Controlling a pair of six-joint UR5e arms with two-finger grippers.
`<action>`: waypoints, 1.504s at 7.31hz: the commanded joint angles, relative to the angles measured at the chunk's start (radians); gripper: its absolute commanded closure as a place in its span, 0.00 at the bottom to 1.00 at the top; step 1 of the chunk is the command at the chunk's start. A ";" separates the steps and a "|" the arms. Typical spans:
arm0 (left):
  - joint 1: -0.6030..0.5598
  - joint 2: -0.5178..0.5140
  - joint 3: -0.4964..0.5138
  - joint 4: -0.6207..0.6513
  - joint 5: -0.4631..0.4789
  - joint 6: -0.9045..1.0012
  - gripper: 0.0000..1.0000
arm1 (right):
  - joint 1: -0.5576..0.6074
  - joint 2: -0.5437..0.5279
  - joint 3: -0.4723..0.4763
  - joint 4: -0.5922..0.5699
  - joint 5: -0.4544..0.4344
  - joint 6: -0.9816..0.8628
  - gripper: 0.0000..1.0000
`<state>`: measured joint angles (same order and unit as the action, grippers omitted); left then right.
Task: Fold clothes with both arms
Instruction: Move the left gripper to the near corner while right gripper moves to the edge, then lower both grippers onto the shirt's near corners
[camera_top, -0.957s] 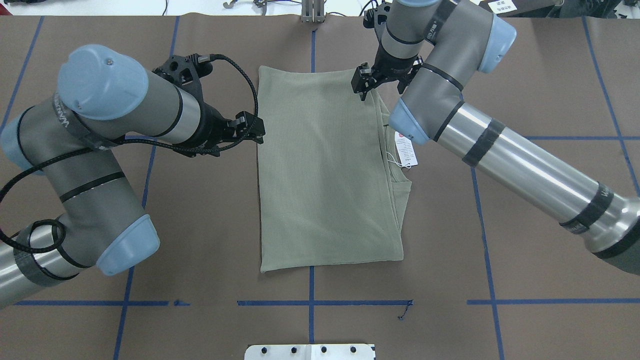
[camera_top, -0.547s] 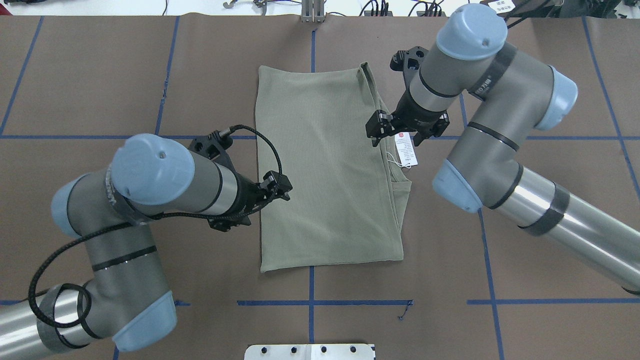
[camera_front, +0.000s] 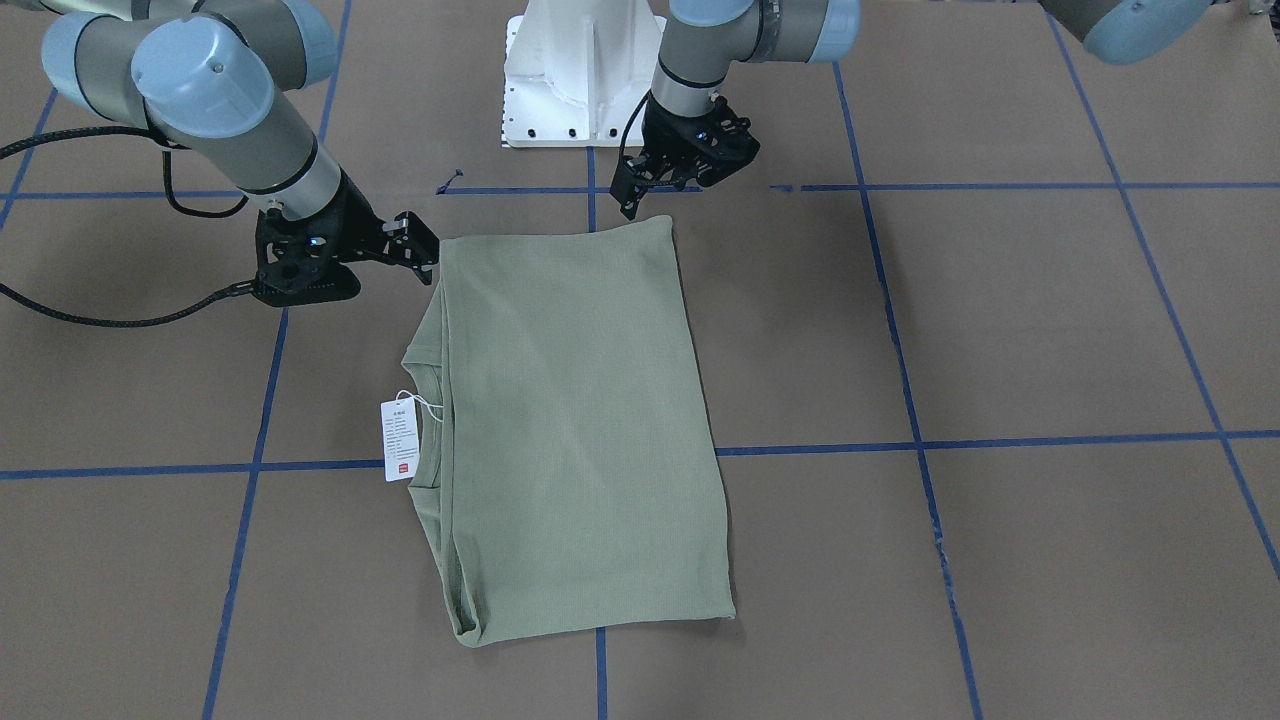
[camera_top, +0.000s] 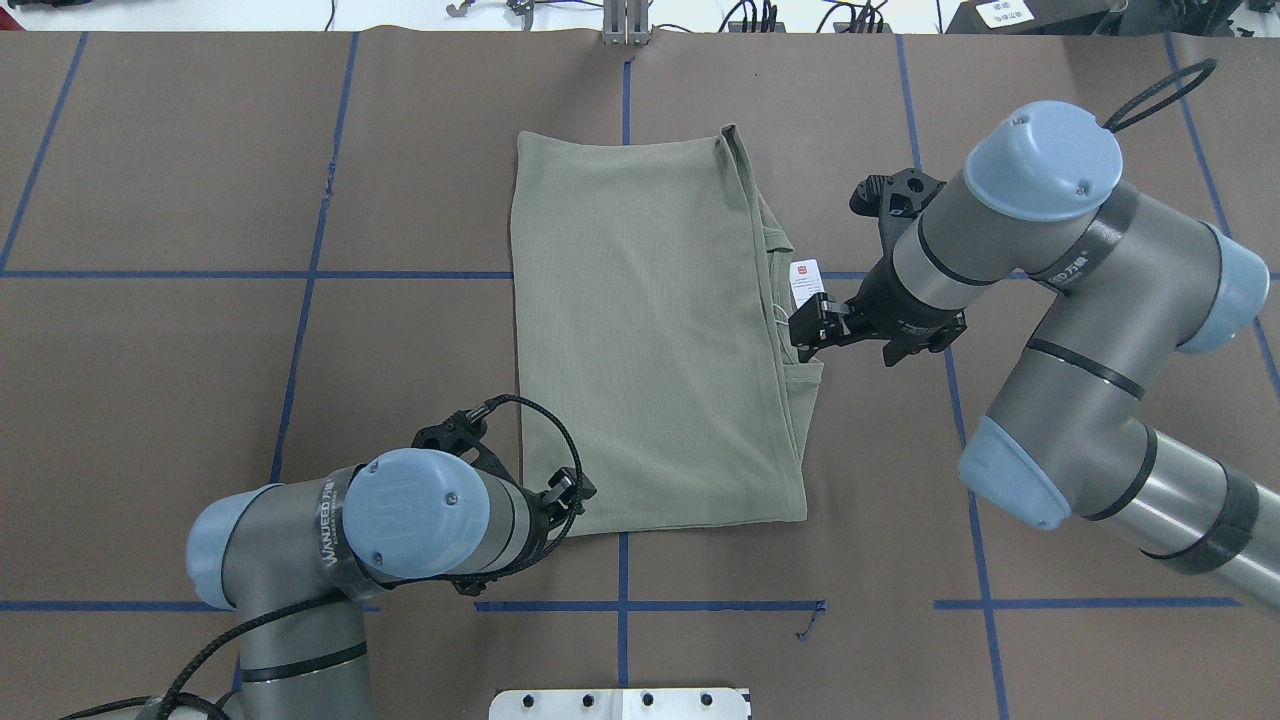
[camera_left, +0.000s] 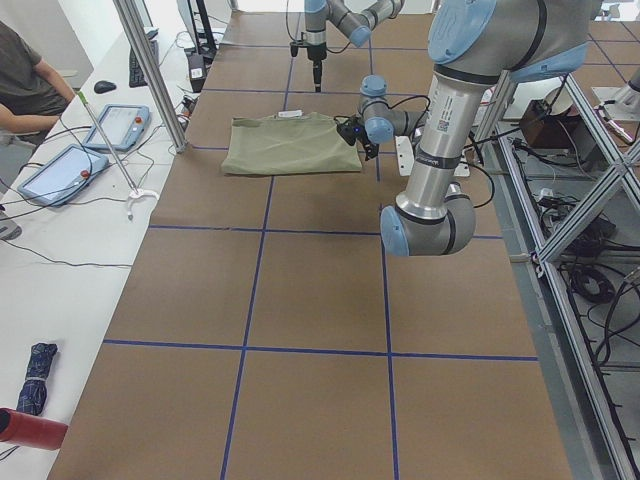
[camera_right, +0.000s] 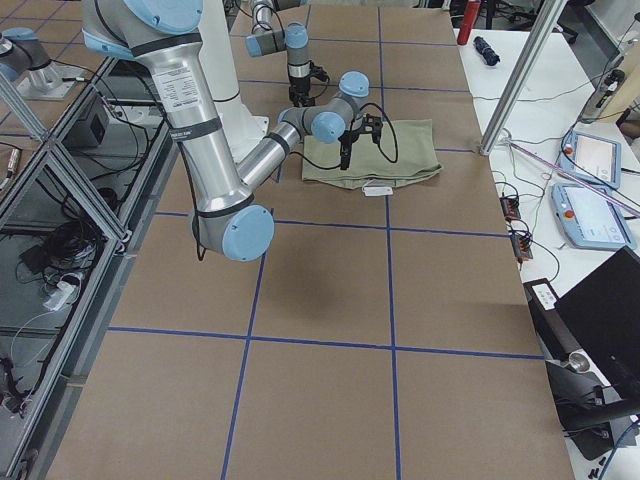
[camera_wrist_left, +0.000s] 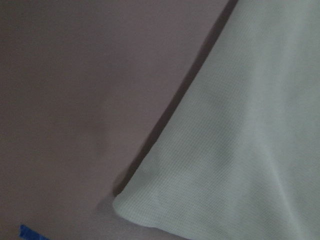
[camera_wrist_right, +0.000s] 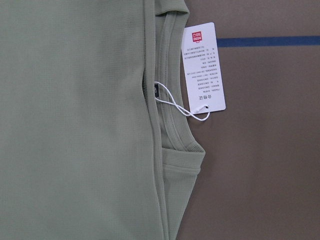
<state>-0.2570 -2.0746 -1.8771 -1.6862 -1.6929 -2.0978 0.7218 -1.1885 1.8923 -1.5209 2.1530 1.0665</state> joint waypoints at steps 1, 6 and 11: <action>0.005 -0.027 0.058 0.011 0.051 -0.008 0.02 | -0.005 -0.010 -0.001 0.004 -0.007 0.003 0.00; -0.011 -0.038 0.101 0.011 0.059 -0.010 0.12 | -0.008 -0.008 -0.004 0.005 -0.007 0.003 0.00; -0.008 -0.042 0.101 0.011 0.056 -0.004 0.61 | -0.007 -0.011 -0.002 0.005 -0.007 0.001 0.00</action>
<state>-0.2672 -2.1152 -1.7754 -1.6751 -1.6350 -2.1052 0.7135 -1.1990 1.8889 -1.5157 2.1460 1.0676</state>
